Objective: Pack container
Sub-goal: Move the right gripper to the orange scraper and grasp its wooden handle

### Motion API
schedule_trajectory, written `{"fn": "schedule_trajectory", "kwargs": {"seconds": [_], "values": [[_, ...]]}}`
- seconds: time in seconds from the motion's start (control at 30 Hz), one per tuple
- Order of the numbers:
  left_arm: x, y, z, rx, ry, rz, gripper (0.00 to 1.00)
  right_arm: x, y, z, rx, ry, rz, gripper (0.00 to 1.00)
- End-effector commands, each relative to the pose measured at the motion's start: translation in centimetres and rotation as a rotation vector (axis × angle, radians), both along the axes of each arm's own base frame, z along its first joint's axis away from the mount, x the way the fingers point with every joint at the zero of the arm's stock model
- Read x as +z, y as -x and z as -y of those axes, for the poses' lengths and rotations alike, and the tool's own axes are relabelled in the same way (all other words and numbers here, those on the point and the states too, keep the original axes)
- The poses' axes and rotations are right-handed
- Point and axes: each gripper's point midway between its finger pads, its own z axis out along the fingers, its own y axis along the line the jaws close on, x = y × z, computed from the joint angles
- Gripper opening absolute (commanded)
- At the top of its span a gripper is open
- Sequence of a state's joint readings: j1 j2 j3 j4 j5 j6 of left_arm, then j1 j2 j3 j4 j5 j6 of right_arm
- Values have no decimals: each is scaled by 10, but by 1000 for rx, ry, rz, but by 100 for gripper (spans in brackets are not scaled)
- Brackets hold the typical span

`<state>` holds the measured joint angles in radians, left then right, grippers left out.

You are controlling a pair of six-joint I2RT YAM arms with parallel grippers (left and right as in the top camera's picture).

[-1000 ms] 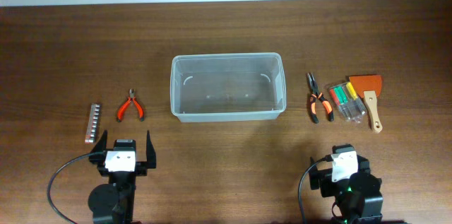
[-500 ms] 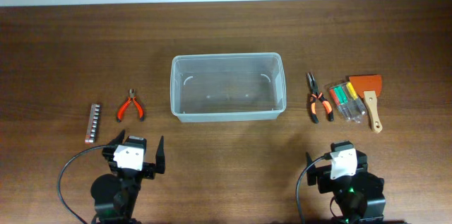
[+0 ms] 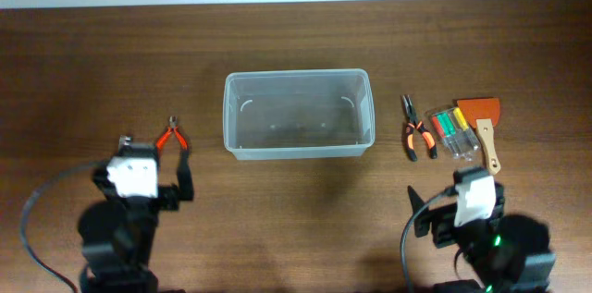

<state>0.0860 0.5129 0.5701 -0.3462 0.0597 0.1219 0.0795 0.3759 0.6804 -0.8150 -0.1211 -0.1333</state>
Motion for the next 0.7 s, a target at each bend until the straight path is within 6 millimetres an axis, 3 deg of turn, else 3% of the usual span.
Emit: {"fn": "schedule_trajectory", "kwargs": {"seconds": [0.0,0.13,0.23,0.33,0.47,0.5,0.67], "values": [[10,-19,-14,68,-7,-80,99,19,-16,7,-44,32,-110,99],[20,-40,-16,47,-71,-110,99,42,-39,1,-5,61,-203,99],[27,-58,-24,72,-118,-127,99,43,-48,-10,35,23,-342,99],[17,-69,-25,68,-115,-173,99,44,-62,-7,4,10,-393,99],[-12,-79,-26,62,-110,-268,99,37,-90,32,-183,11,-451,99],[-27,-83,-27,60,-108,-316,99,30,-104,58,-270,5,-486,99],[-61,-92,-27,52,-102,-415,99,12,-125,130,-430,-8,-554,99]]}}
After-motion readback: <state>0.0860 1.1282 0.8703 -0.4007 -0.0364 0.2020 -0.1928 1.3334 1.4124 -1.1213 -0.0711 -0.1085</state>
